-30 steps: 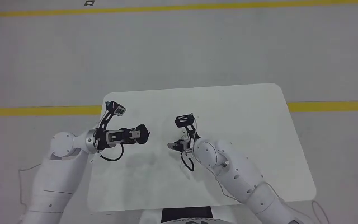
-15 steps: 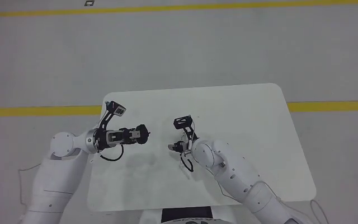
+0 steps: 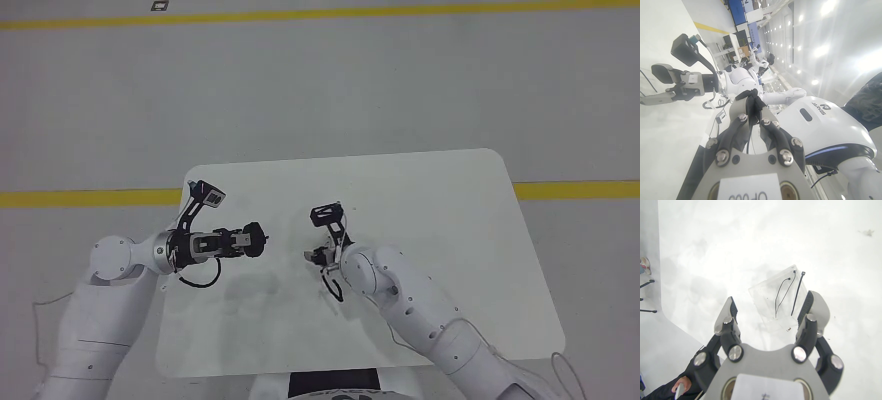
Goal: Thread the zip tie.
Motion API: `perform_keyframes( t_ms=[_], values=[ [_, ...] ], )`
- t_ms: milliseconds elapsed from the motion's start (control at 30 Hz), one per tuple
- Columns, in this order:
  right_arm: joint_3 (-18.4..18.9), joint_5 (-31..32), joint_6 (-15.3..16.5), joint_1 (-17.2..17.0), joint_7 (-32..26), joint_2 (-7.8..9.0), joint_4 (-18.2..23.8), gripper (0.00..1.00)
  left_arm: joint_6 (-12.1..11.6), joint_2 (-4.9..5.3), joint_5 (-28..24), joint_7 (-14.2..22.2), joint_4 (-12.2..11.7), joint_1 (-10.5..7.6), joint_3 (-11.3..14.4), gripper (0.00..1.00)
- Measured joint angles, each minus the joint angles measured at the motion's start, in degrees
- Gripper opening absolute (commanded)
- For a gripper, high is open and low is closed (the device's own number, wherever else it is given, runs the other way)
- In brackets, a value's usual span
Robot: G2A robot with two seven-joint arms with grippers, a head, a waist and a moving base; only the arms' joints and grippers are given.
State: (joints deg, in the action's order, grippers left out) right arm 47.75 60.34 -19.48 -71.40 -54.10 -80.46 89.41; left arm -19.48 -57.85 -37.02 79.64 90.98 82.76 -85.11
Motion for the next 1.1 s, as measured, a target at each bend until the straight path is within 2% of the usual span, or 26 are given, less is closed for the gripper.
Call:
perform_keyframes(
  t_ms=[467,1100],
  values=[
    [1.57,8.72,0.0,-1.83,-0.85,-2.27,-0.71,0.46,0.0,0.0,0.0,0.0,0.0,0.0,0.0,0.0],
    [2.31,15.61,0.0,-3.07,-2.49,-5.49,-2.27,0.42,0.0,0.0,0.0,0.0,0.0,0.0,0.0,0.0]
  ],
)
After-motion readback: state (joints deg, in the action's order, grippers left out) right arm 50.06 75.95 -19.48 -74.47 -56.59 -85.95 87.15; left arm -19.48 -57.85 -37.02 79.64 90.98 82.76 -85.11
